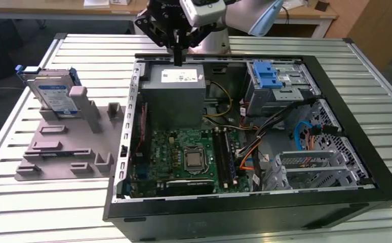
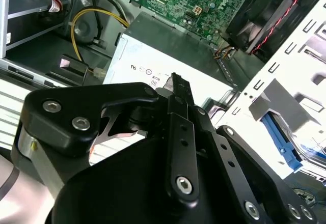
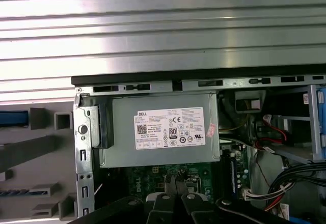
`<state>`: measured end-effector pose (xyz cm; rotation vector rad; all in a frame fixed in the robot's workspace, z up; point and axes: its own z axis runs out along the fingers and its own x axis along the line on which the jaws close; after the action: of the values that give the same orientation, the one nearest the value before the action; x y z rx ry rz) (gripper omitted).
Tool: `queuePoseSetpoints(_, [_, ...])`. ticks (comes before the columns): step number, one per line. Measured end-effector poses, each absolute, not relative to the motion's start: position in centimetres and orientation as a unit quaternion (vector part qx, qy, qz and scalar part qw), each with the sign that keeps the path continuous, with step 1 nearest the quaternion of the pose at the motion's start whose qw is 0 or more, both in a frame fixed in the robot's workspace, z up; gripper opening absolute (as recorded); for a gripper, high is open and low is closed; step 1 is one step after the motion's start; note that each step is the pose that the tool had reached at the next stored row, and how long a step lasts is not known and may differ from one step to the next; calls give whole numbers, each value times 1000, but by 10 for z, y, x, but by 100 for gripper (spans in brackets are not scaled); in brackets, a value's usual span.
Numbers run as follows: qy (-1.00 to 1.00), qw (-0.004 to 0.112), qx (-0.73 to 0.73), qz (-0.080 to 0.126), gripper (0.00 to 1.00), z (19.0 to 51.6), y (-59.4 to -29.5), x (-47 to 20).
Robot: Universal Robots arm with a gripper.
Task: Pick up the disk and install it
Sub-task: 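Reach for the disk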
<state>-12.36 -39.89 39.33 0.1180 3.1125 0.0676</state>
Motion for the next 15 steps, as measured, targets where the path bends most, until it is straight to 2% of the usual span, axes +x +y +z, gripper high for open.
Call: queuePoseSetpoints(15, [999, 13, 38, 22, 11, 393, -399, -132])
